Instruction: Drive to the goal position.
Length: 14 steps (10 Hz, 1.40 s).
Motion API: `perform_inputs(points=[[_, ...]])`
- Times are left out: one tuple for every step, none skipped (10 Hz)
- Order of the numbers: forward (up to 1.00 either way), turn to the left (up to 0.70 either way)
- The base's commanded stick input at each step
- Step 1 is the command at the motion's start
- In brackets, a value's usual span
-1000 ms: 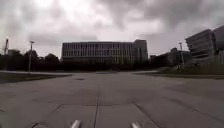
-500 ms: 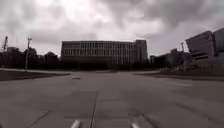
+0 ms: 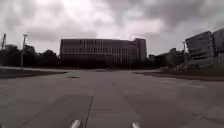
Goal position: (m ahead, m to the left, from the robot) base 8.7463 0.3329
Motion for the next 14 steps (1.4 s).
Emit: perform_inputs(points=[[1.0, 0.0], [1.0, 0.0], [1.0, 0.0], [1.0, 0.0], [1.0, 0.0], [1.0, 0.0], [1.0, 0.0], [1.0, 0.0], [1.0, 0.0], [1.0, 0.0], [1.0, 0.0], [1.0, 0.0], [1.0, -0.11], [1.0, -0.17]])
